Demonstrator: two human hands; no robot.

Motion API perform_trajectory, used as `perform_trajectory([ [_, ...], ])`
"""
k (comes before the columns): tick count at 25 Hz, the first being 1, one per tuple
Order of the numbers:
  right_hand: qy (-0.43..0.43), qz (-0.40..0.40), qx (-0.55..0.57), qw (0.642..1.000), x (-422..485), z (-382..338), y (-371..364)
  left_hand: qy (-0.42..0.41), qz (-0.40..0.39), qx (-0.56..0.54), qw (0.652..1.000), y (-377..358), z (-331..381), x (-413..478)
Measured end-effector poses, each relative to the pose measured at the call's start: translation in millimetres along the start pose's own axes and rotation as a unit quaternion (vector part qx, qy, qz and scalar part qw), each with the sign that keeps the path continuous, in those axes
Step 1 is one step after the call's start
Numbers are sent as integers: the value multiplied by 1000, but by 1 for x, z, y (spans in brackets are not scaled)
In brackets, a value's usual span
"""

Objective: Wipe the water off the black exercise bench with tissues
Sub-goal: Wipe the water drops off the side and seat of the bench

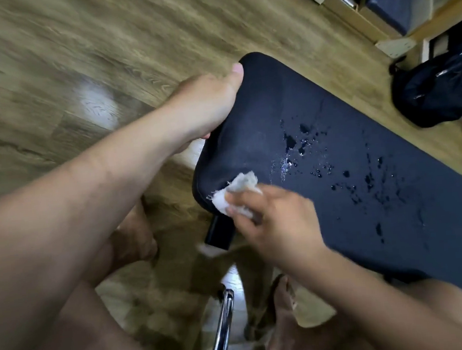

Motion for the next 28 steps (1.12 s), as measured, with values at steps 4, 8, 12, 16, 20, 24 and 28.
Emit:
perform_trajectory([
  [4, -74, 16, -5, 997, 108, 44, -16, 61, -18, -37, 997, 7, -5, 2],
  [8, -213, 70, 22, 974, 182, 58, -31, 107, -38, -58, 992, 17, -9, 6],
  [12, -134, 71, 13, 988, 98, -9, -36, 130, -41, -71, 988, 20, -7, 8],
  [16, -34, 34, 7, 999, -9, -44, -33, 101, -49, -37, 993, 15, -1, 4],
  [20, -80, 59, -57, 993, -93, 27, -9, 88, -32, -68, 993, 6, -10, -19],
  [24, 9, 134, -70, 988, -92, 31, 16, 111, 16, -160, 981, -7, -20, -38],
  [28, 243, 90, -74, 963, -23, -40, -24, 171, 19, -218, 961, -5, -37, -47],
])
Point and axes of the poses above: each hand's wrist, its own x-axis towards the middle knuckle, its own y-axis out of the back of the hand, z = x × y, the point moved 1 cm from there along x, towards the middle knuckle, and after that the axes turned 14 degrees about z, right-handed, at the moved point
